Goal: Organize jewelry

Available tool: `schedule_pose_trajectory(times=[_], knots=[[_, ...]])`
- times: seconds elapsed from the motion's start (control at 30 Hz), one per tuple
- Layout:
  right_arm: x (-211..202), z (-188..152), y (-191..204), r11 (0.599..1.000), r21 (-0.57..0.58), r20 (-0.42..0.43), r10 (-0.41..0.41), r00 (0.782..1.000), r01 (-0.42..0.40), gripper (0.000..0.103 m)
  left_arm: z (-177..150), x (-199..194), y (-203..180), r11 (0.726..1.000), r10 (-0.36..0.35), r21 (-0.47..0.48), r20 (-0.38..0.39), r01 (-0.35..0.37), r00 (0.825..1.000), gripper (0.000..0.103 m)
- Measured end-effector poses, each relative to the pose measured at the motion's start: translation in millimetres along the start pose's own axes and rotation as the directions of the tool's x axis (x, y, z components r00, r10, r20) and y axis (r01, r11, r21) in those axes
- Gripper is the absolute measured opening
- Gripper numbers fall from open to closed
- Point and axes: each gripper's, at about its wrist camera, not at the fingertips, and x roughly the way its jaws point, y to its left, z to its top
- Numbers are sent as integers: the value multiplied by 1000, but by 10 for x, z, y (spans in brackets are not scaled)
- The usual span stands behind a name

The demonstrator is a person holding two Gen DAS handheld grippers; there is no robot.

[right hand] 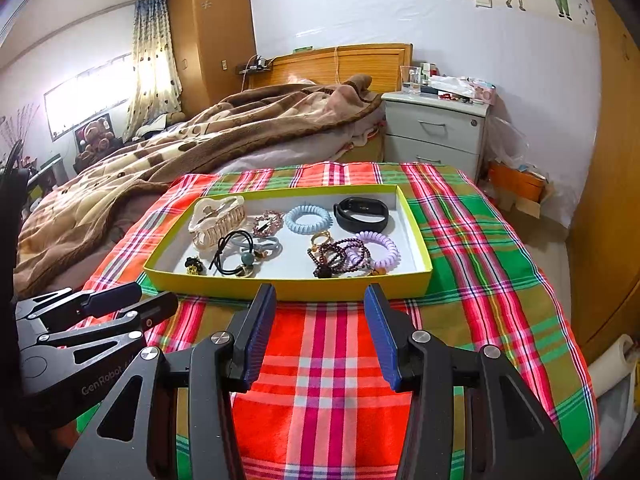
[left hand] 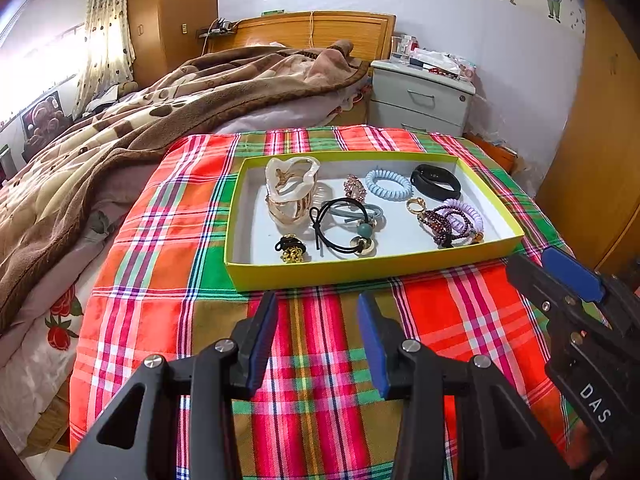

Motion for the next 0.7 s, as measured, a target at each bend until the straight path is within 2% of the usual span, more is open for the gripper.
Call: schedule_pose_trajectory(times=[0.7], knots=[[-9,-1,-3,1000,2,0,-1,1000,1,47,-11,7,22,1000,5,-6,-6,-5,1000,43]])
